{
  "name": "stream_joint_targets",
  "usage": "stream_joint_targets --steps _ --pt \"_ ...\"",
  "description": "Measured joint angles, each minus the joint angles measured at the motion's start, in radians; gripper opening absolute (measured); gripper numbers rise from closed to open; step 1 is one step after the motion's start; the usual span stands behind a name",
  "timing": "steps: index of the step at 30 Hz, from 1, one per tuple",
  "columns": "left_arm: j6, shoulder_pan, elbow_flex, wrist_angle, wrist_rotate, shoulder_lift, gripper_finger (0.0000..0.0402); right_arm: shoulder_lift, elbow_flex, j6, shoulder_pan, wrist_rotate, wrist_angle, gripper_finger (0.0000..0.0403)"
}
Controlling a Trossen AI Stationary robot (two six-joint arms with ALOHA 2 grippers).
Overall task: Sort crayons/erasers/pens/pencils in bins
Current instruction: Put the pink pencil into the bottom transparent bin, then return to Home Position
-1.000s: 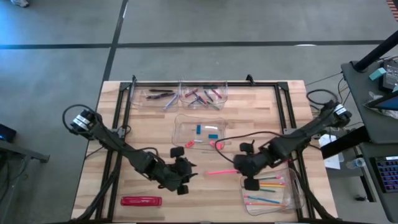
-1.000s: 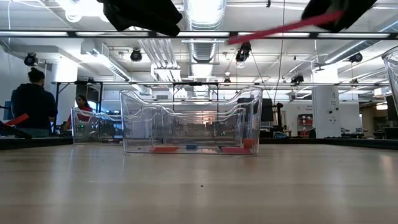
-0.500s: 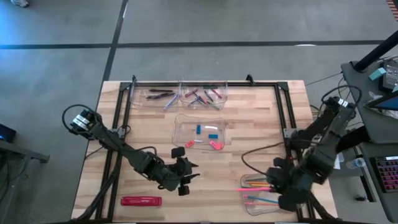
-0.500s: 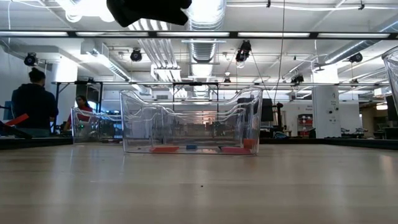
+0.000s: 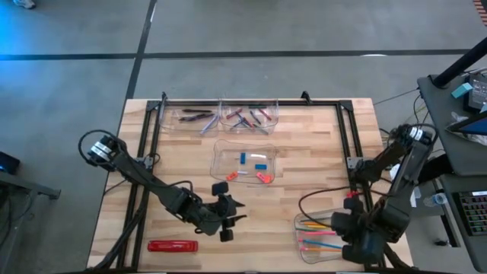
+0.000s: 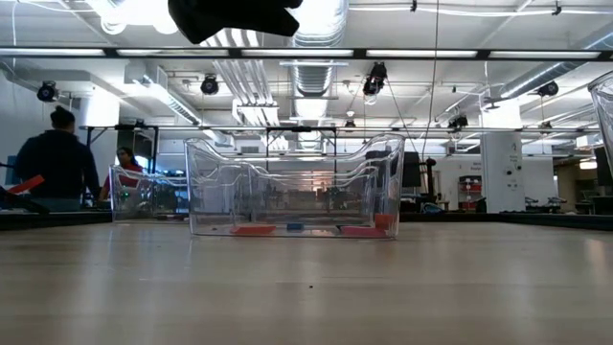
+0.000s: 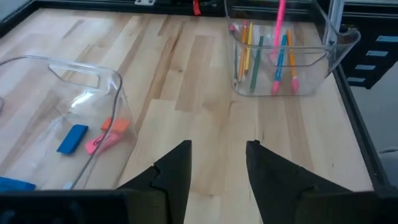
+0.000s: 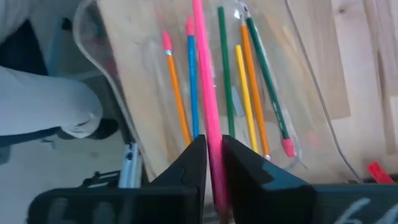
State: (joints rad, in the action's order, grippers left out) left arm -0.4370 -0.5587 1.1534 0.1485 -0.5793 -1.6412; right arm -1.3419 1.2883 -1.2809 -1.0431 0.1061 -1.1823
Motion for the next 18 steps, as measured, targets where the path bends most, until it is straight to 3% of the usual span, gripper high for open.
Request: stream_joint_targets --steps 18 --pt "0.003 -0.002 0.000 -0.037 0.028 -0.028 0.0137 -0.057 0.001 0.000 0.005 0.000 -0.050 0.0127"
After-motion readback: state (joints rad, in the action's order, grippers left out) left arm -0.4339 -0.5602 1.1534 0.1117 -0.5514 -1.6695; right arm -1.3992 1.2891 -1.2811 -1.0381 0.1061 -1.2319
